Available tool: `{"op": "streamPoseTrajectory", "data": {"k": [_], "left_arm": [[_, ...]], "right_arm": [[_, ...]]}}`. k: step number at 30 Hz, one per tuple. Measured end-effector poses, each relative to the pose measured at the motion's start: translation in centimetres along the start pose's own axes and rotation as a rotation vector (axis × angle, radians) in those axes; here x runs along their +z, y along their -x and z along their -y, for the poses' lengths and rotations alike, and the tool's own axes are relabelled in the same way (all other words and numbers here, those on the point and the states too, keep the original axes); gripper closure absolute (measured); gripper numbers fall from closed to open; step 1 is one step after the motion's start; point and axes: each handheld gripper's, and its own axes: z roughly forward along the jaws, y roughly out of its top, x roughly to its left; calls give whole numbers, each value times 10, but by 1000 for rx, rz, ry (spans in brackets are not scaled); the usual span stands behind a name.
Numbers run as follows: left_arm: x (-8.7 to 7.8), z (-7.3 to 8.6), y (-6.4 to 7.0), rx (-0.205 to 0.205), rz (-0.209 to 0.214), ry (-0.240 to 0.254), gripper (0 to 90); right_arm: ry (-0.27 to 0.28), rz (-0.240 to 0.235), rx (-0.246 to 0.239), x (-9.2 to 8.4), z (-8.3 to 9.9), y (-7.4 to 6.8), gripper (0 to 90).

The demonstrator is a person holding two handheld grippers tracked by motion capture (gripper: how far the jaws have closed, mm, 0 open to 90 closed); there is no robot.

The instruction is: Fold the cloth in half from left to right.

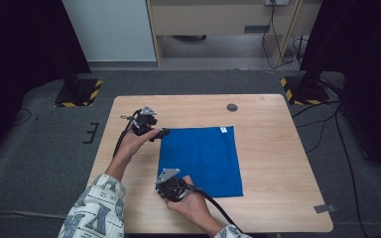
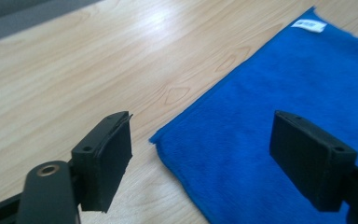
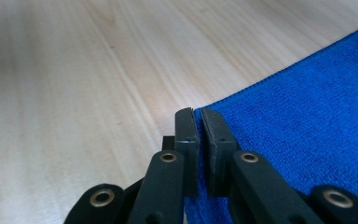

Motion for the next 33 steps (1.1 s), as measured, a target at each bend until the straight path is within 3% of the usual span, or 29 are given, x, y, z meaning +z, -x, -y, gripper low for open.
{"op": "streamPoseTrajectory", "data": {"k": [3, 10, 13, 25, 28, 29, 33], "left_arm": [[6, 5, -4, 9, -34, -23, 264], [21, 10, -7, -18, -61, -32, 387], [28, 11, -6, -10, -80, -54, 444], [44, 19, -12, -34, -123, -95, 473], [47, 21, -12, -43, -110, -95, 502], [46, 22, -12, -39, -105, -87, 521], [45, 22, -9, -47, -68, -89, 806]], "right_arm": [[12, -11, 10, -1, 1, -1, 857], [27, -5, 25, -4, 0, 0, 850], [36, -4, 28, -5, 0, 0, 855], [37, -4, 25, -4, 1, 0, 855], [35, -6, 24, -5, 1, -1, 855], [36, -5, 24, -5, 1, -1, 855], [40, -2, 22, -5, 1, 0, 855]]}}
